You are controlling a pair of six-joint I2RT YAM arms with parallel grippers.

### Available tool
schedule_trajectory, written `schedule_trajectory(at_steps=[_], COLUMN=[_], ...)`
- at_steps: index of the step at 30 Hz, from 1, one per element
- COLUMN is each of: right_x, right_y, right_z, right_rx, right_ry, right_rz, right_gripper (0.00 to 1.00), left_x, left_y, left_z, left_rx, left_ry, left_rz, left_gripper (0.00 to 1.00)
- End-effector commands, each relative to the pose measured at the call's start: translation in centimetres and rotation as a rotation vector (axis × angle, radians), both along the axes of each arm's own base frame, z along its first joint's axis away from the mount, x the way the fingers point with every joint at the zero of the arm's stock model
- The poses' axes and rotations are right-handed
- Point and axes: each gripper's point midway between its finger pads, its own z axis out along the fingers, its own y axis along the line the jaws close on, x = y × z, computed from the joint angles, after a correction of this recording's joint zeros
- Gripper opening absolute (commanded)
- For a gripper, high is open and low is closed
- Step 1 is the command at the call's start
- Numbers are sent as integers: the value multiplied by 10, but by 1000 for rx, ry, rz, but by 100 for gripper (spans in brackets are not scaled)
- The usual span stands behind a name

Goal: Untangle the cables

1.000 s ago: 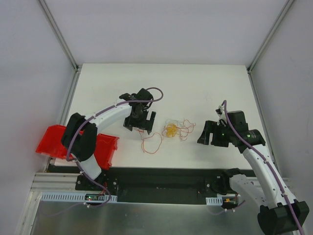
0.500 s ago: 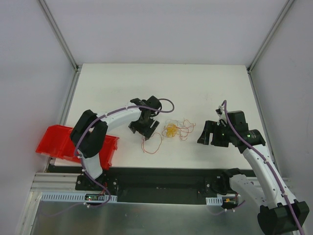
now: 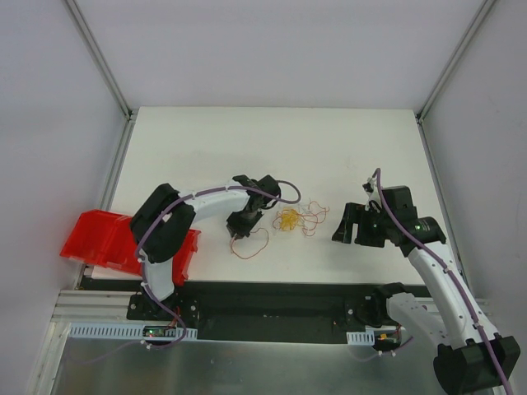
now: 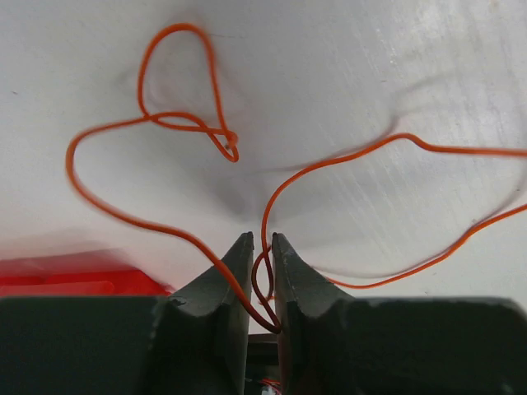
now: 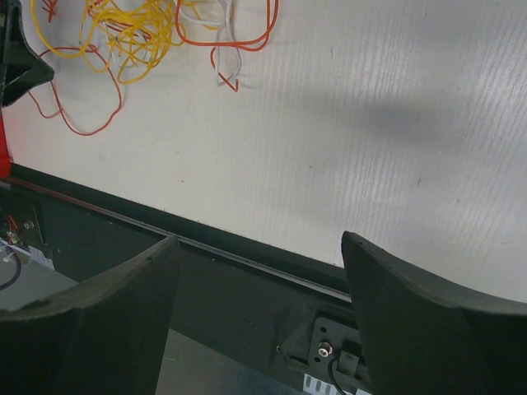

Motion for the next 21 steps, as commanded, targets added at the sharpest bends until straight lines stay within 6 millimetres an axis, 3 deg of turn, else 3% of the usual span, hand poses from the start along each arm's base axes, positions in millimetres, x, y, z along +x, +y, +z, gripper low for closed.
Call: schedule_trajectory(at_steps=[1,5,8,11,13,16,21], right_x=[2,3,2,2,2,2,1], right_y=[2,4,5,6,7,9,10], right_z=[0,-1,-2,-2,-3,-2,-2], right_rx=[13,19,23,28,32,40,46], right_ry=[-5,0,7,14,15,13,17], right_rz=[2,12,16,26,29,40,50], right_gripper=[81,81,81,81,81,81,81], left_x=[9,16,17,16,10,-9,-36], left_y=[6,-4,2,27,55,91,108], left_z=[28,66,99,123,136,146,154], left_rx=[0,-99,-133,-107,-57,-30,-260], left_ry=[-97,-176,-237,-300,-342,-312,-168], left_rz=[51,97,162,306,445,651,1061], left_gripper=[1,0,0,0,0,0,0])
